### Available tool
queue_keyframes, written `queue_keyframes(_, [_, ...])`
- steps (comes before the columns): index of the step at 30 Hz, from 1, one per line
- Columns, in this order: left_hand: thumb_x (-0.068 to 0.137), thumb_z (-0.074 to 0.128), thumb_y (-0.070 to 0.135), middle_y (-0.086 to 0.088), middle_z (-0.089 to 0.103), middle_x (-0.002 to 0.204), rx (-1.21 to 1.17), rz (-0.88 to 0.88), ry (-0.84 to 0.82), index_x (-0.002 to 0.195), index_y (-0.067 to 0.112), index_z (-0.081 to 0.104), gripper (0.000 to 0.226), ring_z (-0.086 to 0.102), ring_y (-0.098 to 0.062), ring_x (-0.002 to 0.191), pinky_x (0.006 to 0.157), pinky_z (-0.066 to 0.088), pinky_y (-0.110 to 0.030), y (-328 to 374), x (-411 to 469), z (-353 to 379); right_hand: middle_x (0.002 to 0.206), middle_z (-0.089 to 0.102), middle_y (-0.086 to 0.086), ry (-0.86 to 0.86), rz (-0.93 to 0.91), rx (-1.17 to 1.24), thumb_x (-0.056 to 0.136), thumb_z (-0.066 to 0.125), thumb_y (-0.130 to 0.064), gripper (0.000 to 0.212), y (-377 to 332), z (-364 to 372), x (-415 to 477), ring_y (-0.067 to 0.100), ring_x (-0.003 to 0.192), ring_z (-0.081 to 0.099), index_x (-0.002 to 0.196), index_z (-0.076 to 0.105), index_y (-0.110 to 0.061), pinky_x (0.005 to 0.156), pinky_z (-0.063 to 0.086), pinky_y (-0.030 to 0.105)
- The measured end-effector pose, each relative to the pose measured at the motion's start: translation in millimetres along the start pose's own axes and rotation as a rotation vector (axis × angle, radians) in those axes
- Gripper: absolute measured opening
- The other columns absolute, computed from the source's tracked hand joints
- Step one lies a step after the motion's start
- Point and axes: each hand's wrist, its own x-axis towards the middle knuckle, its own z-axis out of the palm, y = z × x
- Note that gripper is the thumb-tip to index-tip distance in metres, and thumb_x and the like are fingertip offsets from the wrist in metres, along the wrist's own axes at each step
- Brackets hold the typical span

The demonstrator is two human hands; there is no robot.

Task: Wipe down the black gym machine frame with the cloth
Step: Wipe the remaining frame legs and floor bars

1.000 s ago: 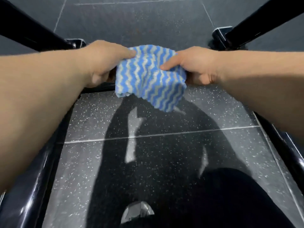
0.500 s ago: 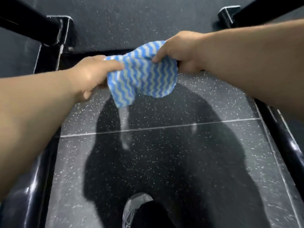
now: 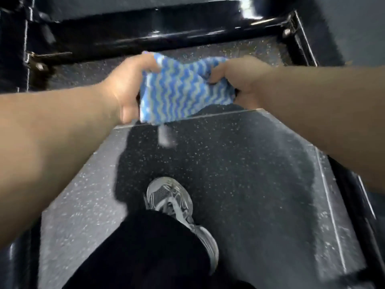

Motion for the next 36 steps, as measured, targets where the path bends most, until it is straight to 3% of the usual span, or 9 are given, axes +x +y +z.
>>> queue_keyframes(3, [0.093,0.043,0.011,-0.009,0.072,0.107,-0.070,-0.001,0.067,0.110,0.010,0.062,0.025,0.071,-0.021,0.091,0.083,0.056,-0.037,-45,-34,2,0.108,0.066,0.011,0.011,0.068,-0.047,0.083,0.069,-0.003,0.028,21,-8,-52,0.027,0.092,0.069,0.110,0.061,-0.002,0.083,0.057,0.043])
queue_keyframes(8, [0.099,0.052,0.028,0.001,0.074,0.099,-0.088,0.057,0.147,0.101,0.022,0.062,0.012,0.072,-0.014,0.084,0.075,0.059,-0.036,-89,-105,13,0.104,0.073,0.006,-0.023,0.175,0.133,0.087,0.070,-0.016,0.024,54,4,-141,0.021,0.086,0.072,0.108,0.064,-0.006,0.080,0.059,0.040])
queue_keyframes(13, [0.077,0.054,0.018,-0.005,0.069,0.116,-0.148,-0.122,-0.017,0.117,0.010,0.063,0.042,0.068,-0.021,0.097,0.086,0.054,-0.038,-104,-154,-9,0.100,0.073,0.011,0.016,0.233,0.291,0.084,0.071,-0.006,0.026,78,9,-186,0.024,0.082,0.073,0.109,0.064,-0.002,0.074,0.060,0.042])
queue_keyframes(17, [0.098,0.047,0.019,-0.005,0.071,0.112,-0.084,-0.099,0.051,0.118,0.015,0.060,0.024,0.069,-0.022,0.096,0.083,0.054,-0.039,-117,-189,-7,0.099,0.074,0.006,0.013,0.254,0.319,0.085,0.072,-0.019,0.024,80,5,-229,0.021,0.081,0.073,0.105,0.064,-0.008,0.076,0.059,0.041])
queue_keyframes(20, [0.102,0.045,0.029,0.006,0.073,0.095,0.015,-0.020,0.117,0.102,0.030,0.060,0.015,0.069,-0.014,0.079,0.068,0.055,-0.031,-125,-216,11,0.104,0.073,0.011,-0.138,0.289,0.292,0.082,0.071,-0.003,0.032,81,-2,-258,0.027,0.089,0.072,0.113,0.063,-0.003,0.083,0.057,0.046])
queue_keyframes(23, [0.101,0.045,0.033,0.008,0.071,0.085,0.061,0.048,0.186,0.092,0.030,0.058,0.017,0.066,-0.006,0.064,0.048,0.049,-0.019,-134,-243,33,0.107,0.070,0.009,-0.018,0.267,0.167,0.089,0.065,-0.006,0.025,92,-9,-278,0.023,0.090,0.071,0.113,0.059,-0.006,0.080,0.058,0.044])
queue_keyframes(26, [0.102,0.045,0.031,0.007,0.068,0.076,0.037,0.083,0.211,0.087,0.026,0.055,0.018,0.064,-0.005,0.055,0.043,0.047,-0.017,-149,-268,53,0.107,0.067,0.006,0.090,0.219,0.040,0.090,0.067,-0.021,0.024,109,-19,-297,0.023,0.093,0.068,0.111,0.060,-0.011,0.085,0.056,0.043])
queue_keyframes(31, [0.102,0.045,0.023,0.007,0.071,0.083,0.020,0.048,0.204,0.092,0.029,0.055,0.015,0.069,-0.007,0.061,0.049,0.054,-0.024,-158,-303,92,0.110,0.066,0.007,0.076,0.214,-0.070,0.091,0.065,-0.025,0.018,127,-49,-340,0.024,0.097,0.066,0.102,0.059,-0.011,0.089,0.055,0.043])
queue_keyframes(36, [0.102,0.043,0.021,0.000,0.072,0.098,0.056,0.050,0.193,0.095,0.028,0.055,0.015,0.072,-0.014,0.080,0.061,0.058,-0.031,-160,-308,104,0.110,0.065,0.007,0.066,0.227,-0.015,0.093,0.063,-0.019,0.026,149,-55,-353,0.023,0.097,0.066,0.117,0.057,-0.010,0.085,0.056,0.040])
